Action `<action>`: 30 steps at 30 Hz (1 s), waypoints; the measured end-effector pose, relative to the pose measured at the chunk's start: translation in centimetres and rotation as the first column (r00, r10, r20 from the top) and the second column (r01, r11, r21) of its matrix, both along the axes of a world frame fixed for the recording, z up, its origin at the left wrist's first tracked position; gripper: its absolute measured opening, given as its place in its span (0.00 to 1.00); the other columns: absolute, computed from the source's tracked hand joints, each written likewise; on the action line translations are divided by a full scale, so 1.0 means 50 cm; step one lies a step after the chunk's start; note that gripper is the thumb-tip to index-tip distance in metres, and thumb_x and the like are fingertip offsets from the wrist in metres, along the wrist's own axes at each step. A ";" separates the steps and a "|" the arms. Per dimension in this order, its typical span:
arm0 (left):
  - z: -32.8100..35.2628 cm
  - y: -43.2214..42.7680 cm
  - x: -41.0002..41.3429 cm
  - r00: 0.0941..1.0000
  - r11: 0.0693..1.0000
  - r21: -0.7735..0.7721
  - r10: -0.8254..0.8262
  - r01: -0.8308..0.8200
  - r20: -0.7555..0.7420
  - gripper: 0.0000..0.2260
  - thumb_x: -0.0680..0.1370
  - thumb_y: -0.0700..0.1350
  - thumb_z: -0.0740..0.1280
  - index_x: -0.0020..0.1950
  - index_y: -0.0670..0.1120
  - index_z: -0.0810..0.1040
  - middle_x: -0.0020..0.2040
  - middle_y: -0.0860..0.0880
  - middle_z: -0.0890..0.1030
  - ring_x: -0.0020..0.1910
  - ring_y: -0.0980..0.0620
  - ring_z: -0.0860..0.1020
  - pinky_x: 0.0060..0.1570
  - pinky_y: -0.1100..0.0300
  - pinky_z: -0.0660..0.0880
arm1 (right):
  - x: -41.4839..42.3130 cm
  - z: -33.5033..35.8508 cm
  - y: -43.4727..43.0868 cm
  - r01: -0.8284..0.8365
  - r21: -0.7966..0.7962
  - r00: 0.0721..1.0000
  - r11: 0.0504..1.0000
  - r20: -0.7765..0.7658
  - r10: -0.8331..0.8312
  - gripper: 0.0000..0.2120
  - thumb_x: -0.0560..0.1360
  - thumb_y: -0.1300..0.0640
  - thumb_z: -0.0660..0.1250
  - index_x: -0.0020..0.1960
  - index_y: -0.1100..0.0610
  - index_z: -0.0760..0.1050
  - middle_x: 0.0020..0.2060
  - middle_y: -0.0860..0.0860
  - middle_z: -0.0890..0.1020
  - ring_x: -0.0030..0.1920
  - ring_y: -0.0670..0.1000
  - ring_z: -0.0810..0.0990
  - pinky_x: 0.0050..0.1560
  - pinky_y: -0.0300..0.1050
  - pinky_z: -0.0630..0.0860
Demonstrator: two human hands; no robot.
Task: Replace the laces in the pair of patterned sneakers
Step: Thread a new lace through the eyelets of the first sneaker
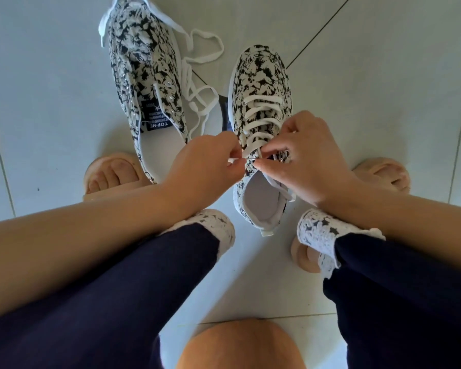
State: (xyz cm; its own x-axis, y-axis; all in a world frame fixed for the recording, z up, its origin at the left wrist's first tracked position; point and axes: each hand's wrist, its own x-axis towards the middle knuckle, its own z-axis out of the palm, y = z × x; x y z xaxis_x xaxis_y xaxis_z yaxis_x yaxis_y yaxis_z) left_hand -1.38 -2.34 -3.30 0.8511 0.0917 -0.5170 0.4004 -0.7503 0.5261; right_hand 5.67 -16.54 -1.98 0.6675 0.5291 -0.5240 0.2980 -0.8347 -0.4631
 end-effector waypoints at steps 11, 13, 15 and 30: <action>-0.017 0.004 -0.003 0.998 0.999 0.002 0.041 -0.041 0.048 0.05 0.76 0.48 0.63 0.46 0.46 0.74 0.38 0.54 0.73 0.38 0.52 0.72 0.40 0.61 0.64 | -0.007 -0.006 0.006 0.355 0.096 0.877 0.930 -0.378 -0.296 0.05 0.70 0.64 0.68 0.43 0.66 0.79 0.35 0.65 0.80 0.30 0.50 0.73 0.34 0.28 0.69; -0.019 0.005 -0.003 0.998 0.999 -0.002 0.043 -0.043 0.049 0.05 0.76 0.48 0.63 0.46 0.47 0.74 0.38 0.54 0.73 0.39 0.54 0.71 0.40 0.62 0.64 | -0.008 -0.009 0.011 0.432 0.077 0.832 0.899 -0.418 -0.364 0.04 0.70 0.62 0.71 0.44 0.58 0.80 0.41 0.58 0.83 0.39 0.50 0.80 0.45 0.33 0.74; -0.019 0.006 -0.003 0.998 0.999 -0.005 0.047 -0.047 0.053 0.05 0.76 0.48 0.63 0.46 0.47 0.74 0.38 0.54 0.73 0.39 0.54 0.70 0.40 0.62 0.64 | -0.007 -0.013 0.012 0.448 0.066 0.819 0.892 -0.429 -0.380 0.05 0.69 0.61 0.72 0.43 0.53 0.80 0.43 0.48 0.82 0.45 0.47 0.80 0.54 0.41 0.75; -0.011 -0.005 0.002 0.997 0.996 -0.043 0.075 -0.076 -0.013 0.07 0.76 0.48 0.63 0.45 0.45 0.75 0.37 0.51 0.75 0.37 0.52 0.73 0.38 0.59 0.70 | 0.002 0.004 0.010 0.445 0.053 0.775 0.894 -0.524 -0.354 0.05 0.72 0.58 0.71 0.47 0.58 0.81 0.16 0.37 0.70 0.19 0.36 0.69 0.35 0.35 0.62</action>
State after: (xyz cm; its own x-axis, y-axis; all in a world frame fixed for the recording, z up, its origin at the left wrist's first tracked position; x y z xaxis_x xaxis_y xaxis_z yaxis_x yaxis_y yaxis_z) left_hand -1.28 -2.60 -3.87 0.8365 0.1328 -0.5317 0.4613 -0.6945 0.5522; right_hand 5.75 -16.03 -1.76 0.5165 0.3800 -0.7673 -0.3485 -0.7252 -0.5938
